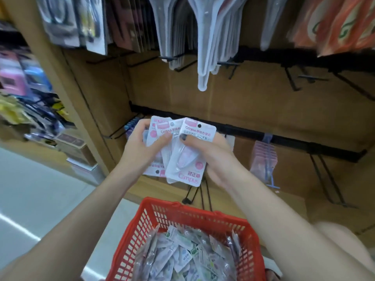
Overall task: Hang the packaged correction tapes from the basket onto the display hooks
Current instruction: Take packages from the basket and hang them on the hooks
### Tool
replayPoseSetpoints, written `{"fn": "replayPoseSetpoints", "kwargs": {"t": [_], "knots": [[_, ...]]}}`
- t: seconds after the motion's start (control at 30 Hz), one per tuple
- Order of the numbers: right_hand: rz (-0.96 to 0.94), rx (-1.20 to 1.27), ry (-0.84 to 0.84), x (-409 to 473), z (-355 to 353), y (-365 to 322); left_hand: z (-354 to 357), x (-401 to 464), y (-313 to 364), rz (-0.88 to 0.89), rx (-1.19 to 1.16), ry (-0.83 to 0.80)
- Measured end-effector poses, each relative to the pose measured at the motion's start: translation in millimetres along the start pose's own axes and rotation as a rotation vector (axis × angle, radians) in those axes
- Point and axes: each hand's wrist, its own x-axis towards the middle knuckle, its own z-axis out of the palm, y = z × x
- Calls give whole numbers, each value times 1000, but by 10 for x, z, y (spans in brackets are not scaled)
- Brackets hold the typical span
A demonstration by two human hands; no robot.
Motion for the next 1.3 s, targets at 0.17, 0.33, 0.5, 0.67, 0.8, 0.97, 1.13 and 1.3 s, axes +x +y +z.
{"fn": "replayPoseSetpoints", "kwargs": {"t": [0.17,0.33,0.5,0.67,0.8,0.97,1.13,1.3], "knots": [[48,-23,21,370,458,35,-347,259,-193,27,10,118],[19,-198,-1,696,840,133,-736,470,-357,34,1,241],[-78,-325,88,1020,1098,212,-1052,559,-504,58,33,379],[-141,-441,64,1216,1258,278,-1223,570,-718,23,-25,455],[-179,-421,118,1305,1310,355,-1226,603,-782,-5,-92,428],[-223,-410,132,1376,1384,393,-1182,597,-816,9,-58,352],[-279,-488,149,1379,1527,370,-1100,623,-778,30,-38,316],[-276,-550,183,1386,1631,352,-1116,644,-762,57,-21,318]]}}
